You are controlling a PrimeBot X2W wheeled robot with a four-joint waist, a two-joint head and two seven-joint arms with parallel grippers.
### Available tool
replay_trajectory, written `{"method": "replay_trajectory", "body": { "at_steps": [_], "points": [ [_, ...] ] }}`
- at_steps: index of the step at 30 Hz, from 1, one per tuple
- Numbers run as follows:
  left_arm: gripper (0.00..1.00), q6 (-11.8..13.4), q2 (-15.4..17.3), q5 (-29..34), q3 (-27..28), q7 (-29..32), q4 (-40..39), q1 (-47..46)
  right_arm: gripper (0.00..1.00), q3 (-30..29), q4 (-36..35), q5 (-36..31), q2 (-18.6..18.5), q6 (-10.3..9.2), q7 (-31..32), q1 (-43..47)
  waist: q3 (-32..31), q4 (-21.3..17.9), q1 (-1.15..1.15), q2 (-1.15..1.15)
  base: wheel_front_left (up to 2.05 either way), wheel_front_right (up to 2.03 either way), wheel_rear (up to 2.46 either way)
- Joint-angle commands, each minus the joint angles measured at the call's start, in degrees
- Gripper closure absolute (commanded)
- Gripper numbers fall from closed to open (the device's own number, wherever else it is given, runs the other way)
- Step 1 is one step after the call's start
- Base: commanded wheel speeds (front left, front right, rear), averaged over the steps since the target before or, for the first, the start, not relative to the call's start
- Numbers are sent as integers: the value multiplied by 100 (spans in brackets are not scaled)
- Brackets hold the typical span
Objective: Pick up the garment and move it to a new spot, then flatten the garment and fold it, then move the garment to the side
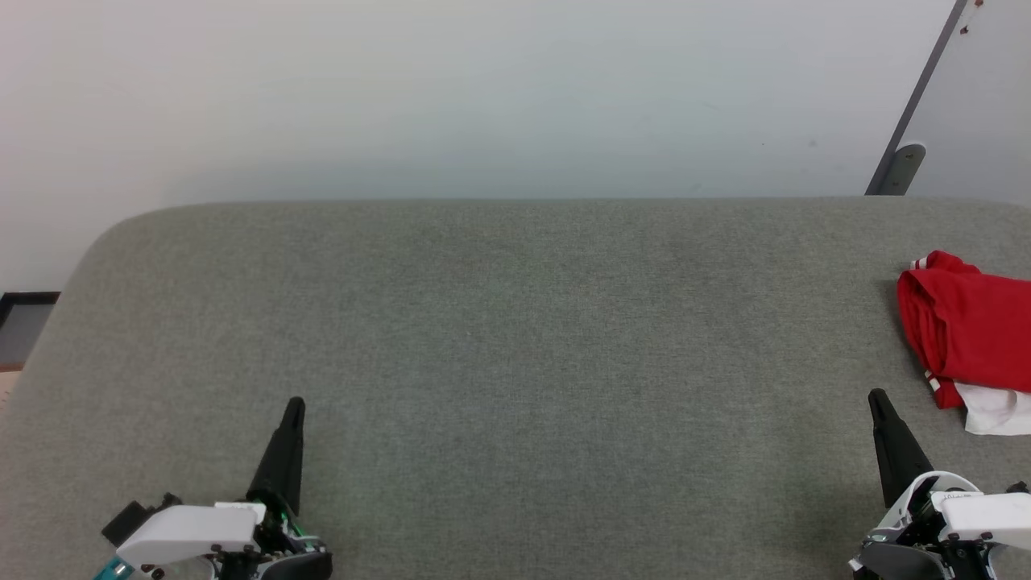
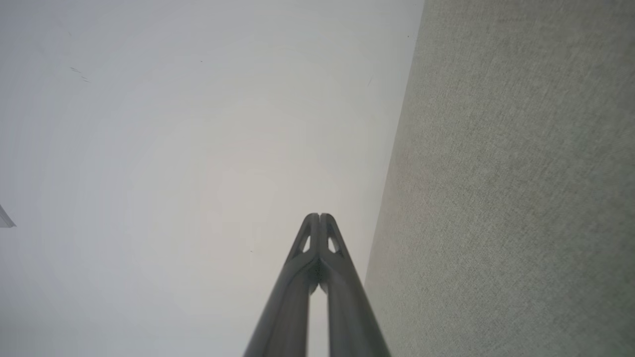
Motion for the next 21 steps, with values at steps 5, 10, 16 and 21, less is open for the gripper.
{"method": "replay_trajectory", "body": {
  "at_steps": [5,10,16,21],
  "points": [
    [100,-31,1,-17,11,9,-9,-48,100,0,-17,19,20,-6,10,-13,0,0,0,0,0,0,0],
    [100,-31,1,-17,11,8,-9,-48,100,1,-17,19,20,-6,10,-13,0,0,0,0,0,0,0],
    [100,-31,1,-17,10,8,-9,-48,100,1,-17,19,20,-6,10,-13,0,0,0,0,0,0,0],
    [100,-31,1,-17,10,8,-9,-48,100,1,-17,18,20,-6,10,-13,0,0,0,0,0,0,0]
  ]
}}
